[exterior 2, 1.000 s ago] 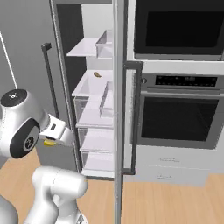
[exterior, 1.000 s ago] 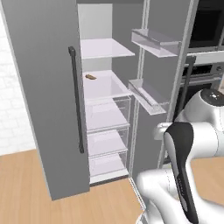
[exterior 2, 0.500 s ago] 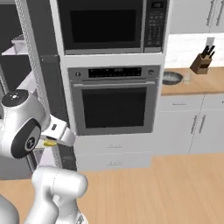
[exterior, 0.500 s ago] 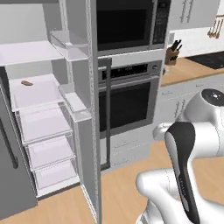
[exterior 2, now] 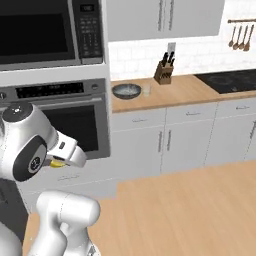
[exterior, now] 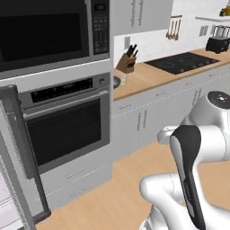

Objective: Grab a lemon wedge from the fridge and one ice cube from the ice bowl, and put them in the glass of lemonade.

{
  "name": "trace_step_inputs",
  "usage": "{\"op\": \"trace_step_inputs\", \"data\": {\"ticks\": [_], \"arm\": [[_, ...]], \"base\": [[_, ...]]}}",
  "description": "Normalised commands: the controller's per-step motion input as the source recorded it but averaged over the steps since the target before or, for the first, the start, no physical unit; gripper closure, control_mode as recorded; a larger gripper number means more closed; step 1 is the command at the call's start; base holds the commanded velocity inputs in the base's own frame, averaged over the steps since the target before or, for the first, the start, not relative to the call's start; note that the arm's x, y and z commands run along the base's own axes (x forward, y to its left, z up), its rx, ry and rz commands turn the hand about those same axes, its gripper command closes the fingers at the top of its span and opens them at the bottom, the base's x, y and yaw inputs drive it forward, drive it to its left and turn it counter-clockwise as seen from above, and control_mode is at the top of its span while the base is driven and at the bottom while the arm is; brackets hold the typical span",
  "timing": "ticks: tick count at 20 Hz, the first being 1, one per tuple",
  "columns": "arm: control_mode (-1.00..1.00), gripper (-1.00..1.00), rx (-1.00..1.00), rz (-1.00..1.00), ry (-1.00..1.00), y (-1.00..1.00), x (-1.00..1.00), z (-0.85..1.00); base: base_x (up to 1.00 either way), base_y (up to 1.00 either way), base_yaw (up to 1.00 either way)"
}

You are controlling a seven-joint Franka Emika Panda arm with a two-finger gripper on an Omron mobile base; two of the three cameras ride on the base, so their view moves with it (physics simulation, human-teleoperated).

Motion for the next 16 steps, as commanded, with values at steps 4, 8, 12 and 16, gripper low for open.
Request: {"op": "trace_step_inputs", "data": {"ticks": [4, 8, 12, 16], "arm": [[1.00, 1.00, 0.00, 0.00, 0.00, 0.00, 0.00, 0.00], [1.00, 1.00, 0.00, 0.00, 0.00, 0.00, 0.00, 0.00], [1.00, 1.00, 0.00, 0.00, 0.00, 0.00, 0.00, 0.00], [1.00, 1.00, 0.00, 0.00, 0.00, 0.00, 0.00, 0.00]], "base": [[1.00, -0.90, -0.02], [1.00, -1.00, 0.12], [1.00, -0.86, 0.24], [1.00, -0.55, 0.35]]}}
